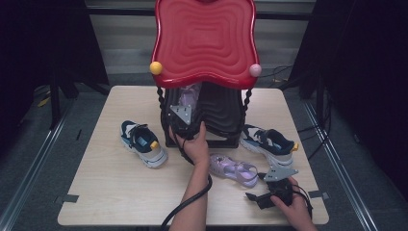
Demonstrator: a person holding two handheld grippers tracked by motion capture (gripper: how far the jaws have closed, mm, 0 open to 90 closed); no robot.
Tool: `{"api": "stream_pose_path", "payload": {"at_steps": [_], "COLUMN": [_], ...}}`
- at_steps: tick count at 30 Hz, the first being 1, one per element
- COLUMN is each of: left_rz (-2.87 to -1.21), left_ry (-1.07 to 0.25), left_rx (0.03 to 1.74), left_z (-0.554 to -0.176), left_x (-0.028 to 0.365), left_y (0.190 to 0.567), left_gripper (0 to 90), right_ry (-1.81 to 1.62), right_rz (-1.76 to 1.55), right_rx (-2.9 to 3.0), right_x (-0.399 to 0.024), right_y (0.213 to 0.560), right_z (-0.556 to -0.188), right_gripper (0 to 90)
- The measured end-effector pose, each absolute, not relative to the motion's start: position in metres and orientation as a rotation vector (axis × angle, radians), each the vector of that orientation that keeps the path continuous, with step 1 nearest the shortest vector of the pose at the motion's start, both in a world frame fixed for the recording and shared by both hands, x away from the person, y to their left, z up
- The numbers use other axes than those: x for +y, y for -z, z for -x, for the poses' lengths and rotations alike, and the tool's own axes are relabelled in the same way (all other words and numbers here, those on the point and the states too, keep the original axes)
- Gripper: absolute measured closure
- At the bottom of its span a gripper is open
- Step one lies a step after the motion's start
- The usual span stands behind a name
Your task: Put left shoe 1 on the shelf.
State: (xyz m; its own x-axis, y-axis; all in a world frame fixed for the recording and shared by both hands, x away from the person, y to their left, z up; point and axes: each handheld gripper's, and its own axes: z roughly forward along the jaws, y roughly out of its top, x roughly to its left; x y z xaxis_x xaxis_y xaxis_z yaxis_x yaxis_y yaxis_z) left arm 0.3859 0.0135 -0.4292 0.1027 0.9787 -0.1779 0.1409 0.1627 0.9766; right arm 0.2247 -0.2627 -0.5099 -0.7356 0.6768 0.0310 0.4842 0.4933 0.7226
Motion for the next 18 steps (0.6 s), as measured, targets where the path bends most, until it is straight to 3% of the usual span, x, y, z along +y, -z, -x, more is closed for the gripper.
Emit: {"api": "stream_pose_path", "payload": {"at_steps": [18], "left_rz": [-1.236], "left_ry": [-0.973], "left_rx": [1.329], "left_z": [-0.397], "left_x": [0.004], "left_y": [0.428], "left_gripper": [35.0], "right_ry": [-1.078], "right_rz": [-0.985], "right_rx": [2.481], "right_x": [-0.263], "right_y": [0.510], "right_z": [-0.225], "right_gripper": [12.7]}}
